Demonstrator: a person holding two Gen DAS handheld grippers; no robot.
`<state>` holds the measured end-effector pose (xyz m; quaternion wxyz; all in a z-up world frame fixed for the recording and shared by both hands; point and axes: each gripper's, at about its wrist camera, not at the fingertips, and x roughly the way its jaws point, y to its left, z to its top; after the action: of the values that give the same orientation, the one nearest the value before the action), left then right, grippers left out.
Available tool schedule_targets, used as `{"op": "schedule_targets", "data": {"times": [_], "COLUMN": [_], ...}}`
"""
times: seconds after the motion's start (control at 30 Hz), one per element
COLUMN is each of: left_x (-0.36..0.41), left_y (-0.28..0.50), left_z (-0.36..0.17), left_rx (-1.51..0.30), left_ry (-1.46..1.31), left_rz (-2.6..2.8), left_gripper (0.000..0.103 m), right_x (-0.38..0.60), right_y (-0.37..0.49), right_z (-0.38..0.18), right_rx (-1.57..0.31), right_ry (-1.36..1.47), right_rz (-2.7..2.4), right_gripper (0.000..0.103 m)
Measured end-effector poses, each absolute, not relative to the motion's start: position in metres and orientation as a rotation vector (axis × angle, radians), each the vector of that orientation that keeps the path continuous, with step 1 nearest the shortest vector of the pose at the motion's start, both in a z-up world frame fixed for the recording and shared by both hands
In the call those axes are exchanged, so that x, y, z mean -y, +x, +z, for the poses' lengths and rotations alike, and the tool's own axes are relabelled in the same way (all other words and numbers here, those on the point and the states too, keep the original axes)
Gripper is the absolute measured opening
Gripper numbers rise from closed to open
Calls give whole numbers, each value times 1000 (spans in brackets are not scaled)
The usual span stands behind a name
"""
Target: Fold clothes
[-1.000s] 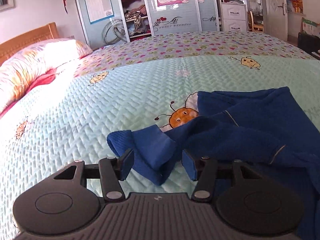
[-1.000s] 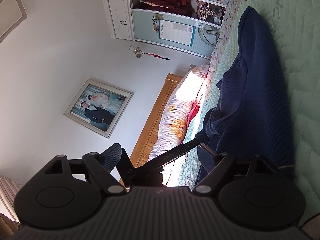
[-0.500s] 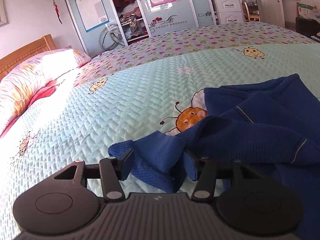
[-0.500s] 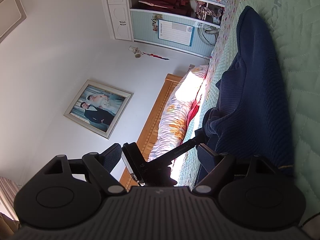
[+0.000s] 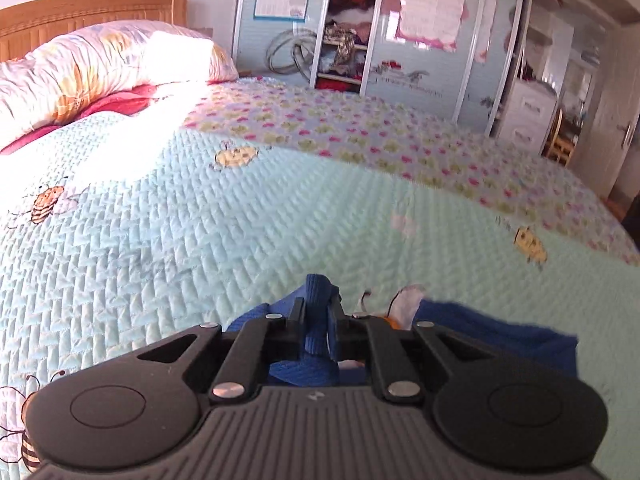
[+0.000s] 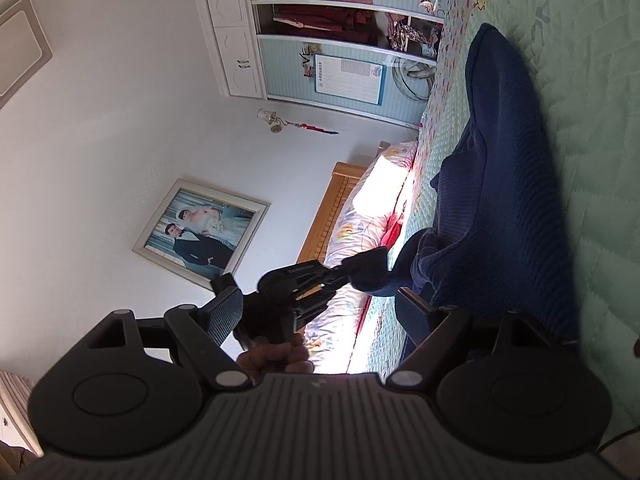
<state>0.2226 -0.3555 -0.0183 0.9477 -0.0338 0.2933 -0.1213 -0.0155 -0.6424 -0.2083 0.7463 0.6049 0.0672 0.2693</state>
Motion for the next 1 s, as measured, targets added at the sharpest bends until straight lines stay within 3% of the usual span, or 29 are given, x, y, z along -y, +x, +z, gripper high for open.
{"op": "schedule_targets", "data": {"times": [0.33,0.5,0.67,1.0], "left_x": [423,440,420,394], "left_y": [162,106,73,115], "left_z": [76,70,47,92], "left_rx": [-437,-477,-521,-424], "left_ry": [-98,-4,32,-177], "left_rz": [-733,-966,-978,-853], "left_gripper": [10,10,10,10], "right_x": [651,667,669,658], "right_y": [-28,-45,-39,-21], "right_z": [-206,-209,-210,-208], "right_rx": [-46,52,-4,-120], "right_ry": [1348,1381,1369,1302], "right_rz": [506,354,294,333], "right_gripper": [83,83,84,84]}}
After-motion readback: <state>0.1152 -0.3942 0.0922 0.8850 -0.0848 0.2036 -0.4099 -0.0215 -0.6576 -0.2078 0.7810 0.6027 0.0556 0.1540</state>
